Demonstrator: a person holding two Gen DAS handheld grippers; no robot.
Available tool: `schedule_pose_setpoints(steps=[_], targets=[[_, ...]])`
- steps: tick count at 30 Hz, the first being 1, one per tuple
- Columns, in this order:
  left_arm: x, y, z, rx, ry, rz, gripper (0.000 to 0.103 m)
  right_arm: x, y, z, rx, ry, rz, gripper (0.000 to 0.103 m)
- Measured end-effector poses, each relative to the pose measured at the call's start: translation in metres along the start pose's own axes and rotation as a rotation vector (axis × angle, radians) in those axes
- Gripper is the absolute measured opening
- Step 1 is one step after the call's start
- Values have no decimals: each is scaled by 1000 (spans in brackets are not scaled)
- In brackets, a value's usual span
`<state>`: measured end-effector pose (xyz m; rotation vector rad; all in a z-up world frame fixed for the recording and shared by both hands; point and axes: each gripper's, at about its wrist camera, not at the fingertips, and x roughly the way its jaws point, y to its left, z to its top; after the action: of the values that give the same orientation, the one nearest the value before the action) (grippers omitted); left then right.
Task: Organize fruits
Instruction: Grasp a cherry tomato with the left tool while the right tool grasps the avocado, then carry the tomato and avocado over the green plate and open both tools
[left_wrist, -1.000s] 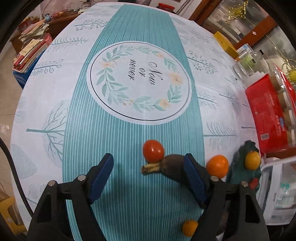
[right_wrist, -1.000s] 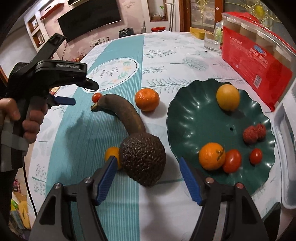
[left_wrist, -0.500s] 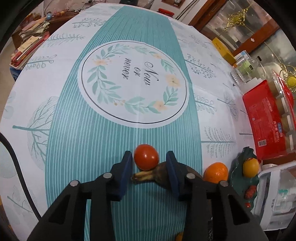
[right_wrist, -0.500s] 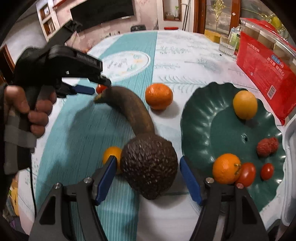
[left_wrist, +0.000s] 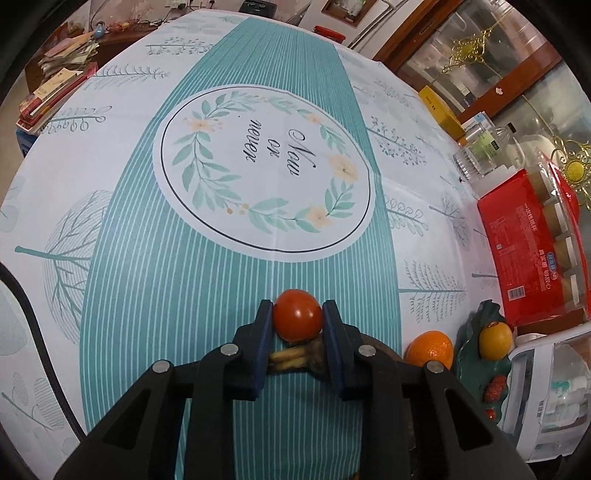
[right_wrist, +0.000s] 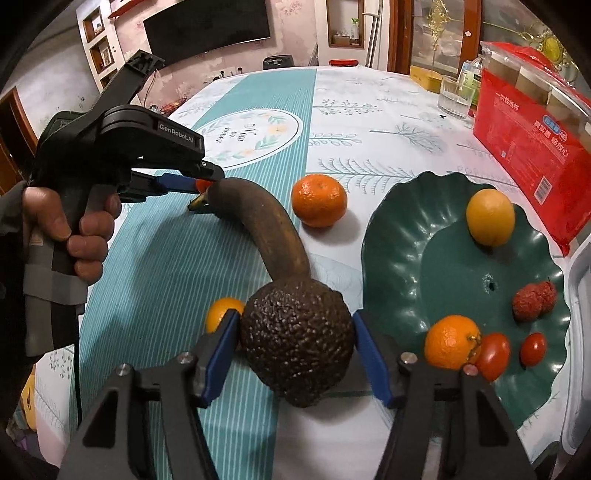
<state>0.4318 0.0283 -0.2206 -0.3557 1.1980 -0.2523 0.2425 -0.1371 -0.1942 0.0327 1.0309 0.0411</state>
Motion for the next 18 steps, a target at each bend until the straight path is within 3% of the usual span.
schedule_pose_setpoints(steps=[9, 18], targets=[[-35, -7, -3, 29, -70, -52, 25, -11, 2, -4, 25, 18, -17, 61], [-76, -15, -20, 88, -100, -124, 25, -47, 12, -17, 54, -31, -53, 61]])
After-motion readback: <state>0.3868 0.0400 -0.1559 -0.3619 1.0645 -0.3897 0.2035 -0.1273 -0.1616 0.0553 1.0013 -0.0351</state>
